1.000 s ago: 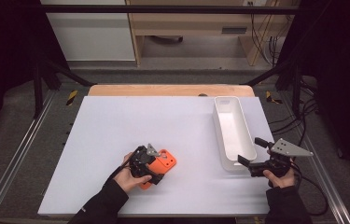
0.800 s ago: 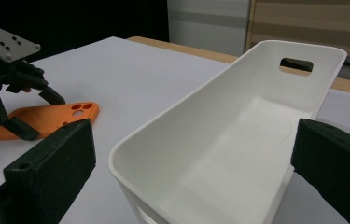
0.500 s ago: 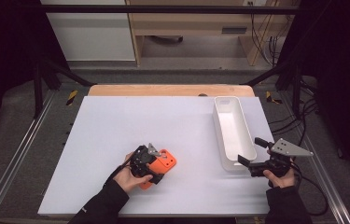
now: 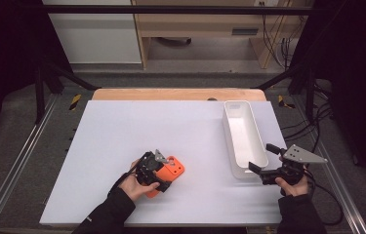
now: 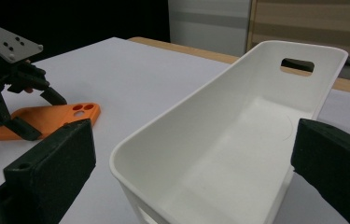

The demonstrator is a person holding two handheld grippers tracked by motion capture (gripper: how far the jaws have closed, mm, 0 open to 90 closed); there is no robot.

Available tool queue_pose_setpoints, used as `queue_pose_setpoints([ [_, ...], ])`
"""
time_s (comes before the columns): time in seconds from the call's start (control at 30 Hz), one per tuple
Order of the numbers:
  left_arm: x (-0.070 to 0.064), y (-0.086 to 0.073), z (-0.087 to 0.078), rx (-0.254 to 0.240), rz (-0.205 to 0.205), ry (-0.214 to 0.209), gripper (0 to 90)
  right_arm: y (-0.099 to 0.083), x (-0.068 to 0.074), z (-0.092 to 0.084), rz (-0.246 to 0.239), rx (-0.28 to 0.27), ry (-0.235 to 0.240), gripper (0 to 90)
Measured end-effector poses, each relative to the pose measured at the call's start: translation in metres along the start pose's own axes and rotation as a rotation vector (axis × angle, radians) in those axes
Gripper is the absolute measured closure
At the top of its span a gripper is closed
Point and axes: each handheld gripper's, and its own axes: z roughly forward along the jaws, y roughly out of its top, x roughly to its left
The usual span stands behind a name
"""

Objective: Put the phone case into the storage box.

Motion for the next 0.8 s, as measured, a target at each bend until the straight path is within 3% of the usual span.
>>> queue_pose_setpoints([
  [0.27, 0.000, 0.002, -0.003, 0.002, 0.006, -0.014, 15.3, 0.000, 0.000, 0.000, -0.001, -0.001, 0.001, 0.4],
  [0.8, 0.001, 0.004, -0.025, -0.070, 0.011, -0.017, 15.3, 0.000, 0.000, 0.000, -0.005, -0.001, 0.004, 0.4],
])
